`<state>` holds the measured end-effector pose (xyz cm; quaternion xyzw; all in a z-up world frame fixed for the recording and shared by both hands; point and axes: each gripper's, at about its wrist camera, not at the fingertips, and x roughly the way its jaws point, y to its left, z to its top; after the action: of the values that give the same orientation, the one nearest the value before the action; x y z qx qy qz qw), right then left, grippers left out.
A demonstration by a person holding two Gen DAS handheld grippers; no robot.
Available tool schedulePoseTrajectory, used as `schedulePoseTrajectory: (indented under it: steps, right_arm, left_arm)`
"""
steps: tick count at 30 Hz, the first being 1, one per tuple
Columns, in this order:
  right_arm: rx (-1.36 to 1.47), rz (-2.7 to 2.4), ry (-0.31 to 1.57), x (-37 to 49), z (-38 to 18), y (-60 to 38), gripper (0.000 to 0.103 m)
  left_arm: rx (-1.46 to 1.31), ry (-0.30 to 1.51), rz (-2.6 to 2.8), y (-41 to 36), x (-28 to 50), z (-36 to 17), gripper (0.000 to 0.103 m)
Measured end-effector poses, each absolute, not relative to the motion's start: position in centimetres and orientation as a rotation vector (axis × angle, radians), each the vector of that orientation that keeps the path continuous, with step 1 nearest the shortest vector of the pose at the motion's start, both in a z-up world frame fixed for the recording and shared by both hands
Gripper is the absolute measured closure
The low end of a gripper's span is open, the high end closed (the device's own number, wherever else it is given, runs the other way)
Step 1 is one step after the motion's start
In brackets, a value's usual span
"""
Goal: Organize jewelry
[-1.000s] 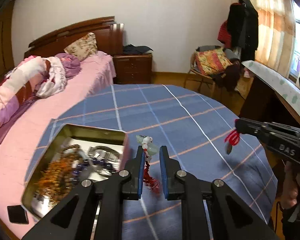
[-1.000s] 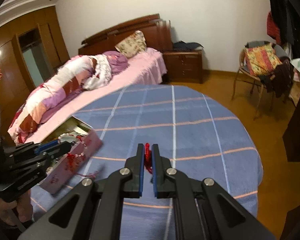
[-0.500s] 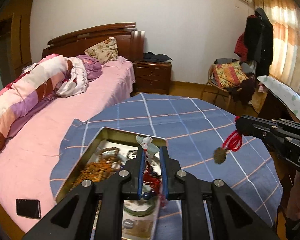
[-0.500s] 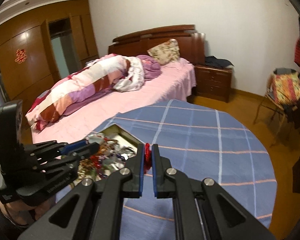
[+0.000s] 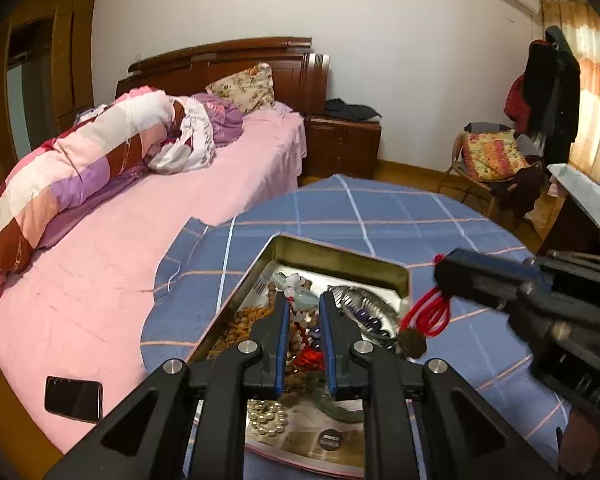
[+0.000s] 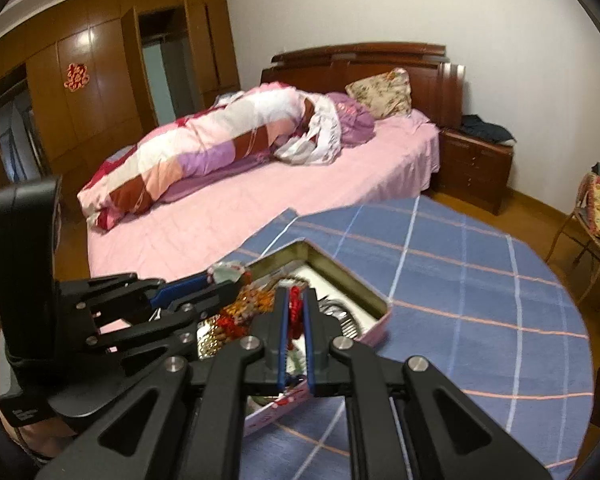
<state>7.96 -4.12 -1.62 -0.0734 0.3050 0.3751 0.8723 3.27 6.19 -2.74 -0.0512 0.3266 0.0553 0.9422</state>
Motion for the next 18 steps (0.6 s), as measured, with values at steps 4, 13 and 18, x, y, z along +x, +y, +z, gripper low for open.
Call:
schedulePoseTrajectory:
  steps: [4,13,18]
  right_arm:
    - [-0.177,0.805,0.702,8.5,-4.1,-2.8,0.094]
    - [-0.135,0.746,0.71,9.0,-4.1,-4.6,0.044]
    - [-0.129,0.695,0.665,8.2,-2.6,-5.8,0.032]
  left_arm:
    - [-0.115,0.713,0.14,7.0,4.0,-4.4,0.088]
    - [-0.142,0.674,0.192,7.9,3.3,-3.6,0.037]
    - [-0.12,0.625,0.214,7.7,2.5,-2.0,0.037]
